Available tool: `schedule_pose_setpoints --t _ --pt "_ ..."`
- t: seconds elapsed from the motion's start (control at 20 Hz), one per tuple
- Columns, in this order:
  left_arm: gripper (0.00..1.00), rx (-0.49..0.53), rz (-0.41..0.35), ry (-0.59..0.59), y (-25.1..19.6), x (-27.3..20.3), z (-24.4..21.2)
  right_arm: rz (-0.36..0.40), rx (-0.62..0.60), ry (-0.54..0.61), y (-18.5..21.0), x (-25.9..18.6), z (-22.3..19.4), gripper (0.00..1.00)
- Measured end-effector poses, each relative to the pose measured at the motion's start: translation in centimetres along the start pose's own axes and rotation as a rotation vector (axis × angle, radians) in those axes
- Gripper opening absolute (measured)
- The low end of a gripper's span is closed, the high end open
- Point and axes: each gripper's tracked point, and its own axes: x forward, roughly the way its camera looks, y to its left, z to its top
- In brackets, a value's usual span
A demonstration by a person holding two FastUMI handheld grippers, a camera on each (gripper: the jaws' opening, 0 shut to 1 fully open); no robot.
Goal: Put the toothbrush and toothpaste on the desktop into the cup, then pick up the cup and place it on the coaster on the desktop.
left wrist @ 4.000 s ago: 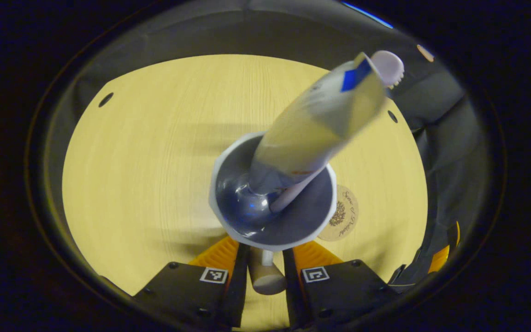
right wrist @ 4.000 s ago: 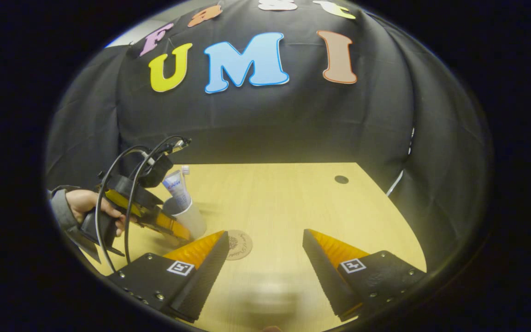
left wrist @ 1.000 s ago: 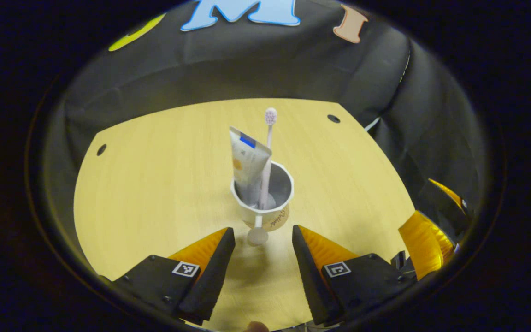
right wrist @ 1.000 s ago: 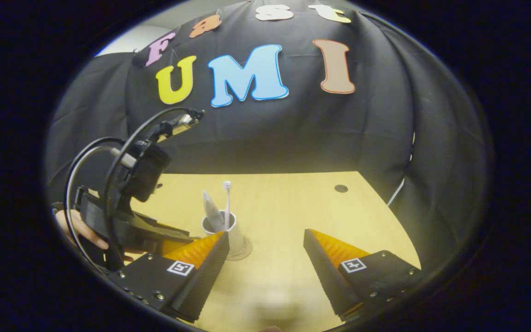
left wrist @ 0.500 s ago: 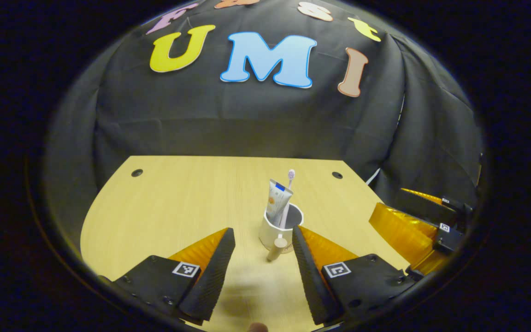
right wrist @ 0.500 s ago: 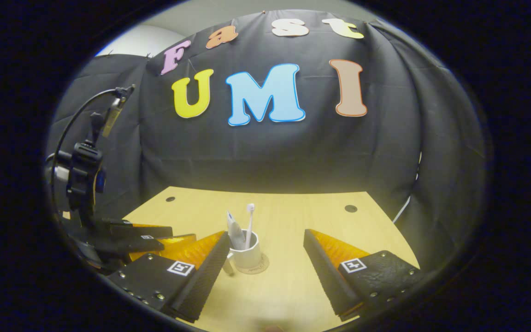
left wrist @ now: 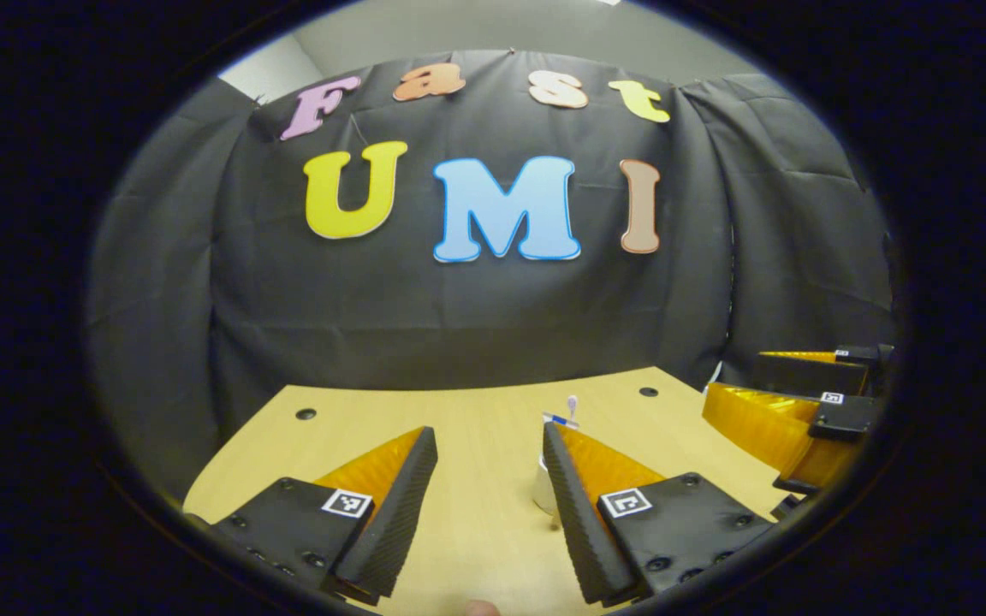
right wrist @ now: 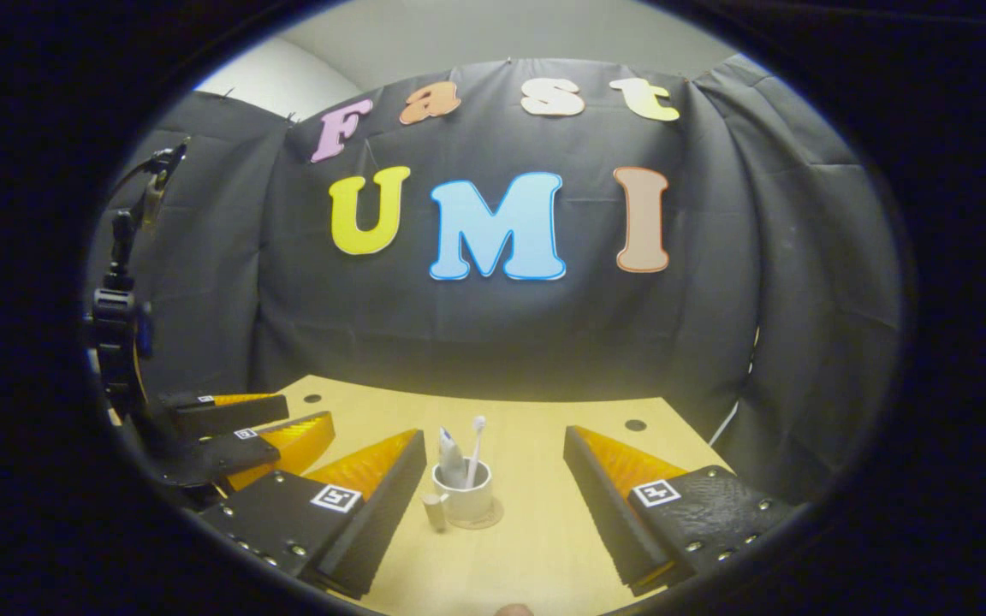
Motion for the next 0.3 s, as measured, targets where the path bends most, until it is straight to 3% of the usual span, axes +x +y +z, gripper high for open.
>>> schedule_pose_setpoints --t 0.05,0.3 --pt "0.82 0.009 -0.003 -0.015 0.3 -0.2 0.2 -0.015 -0.012 -0.002 -0.1 -0.2 0.2 0.99" --pt "0.82 0.020 -0.026 -0.054 0.9 -0.7 1.5 -0.073 -0.014 -0.058 -0.2 -1.3 2.7 0.99"
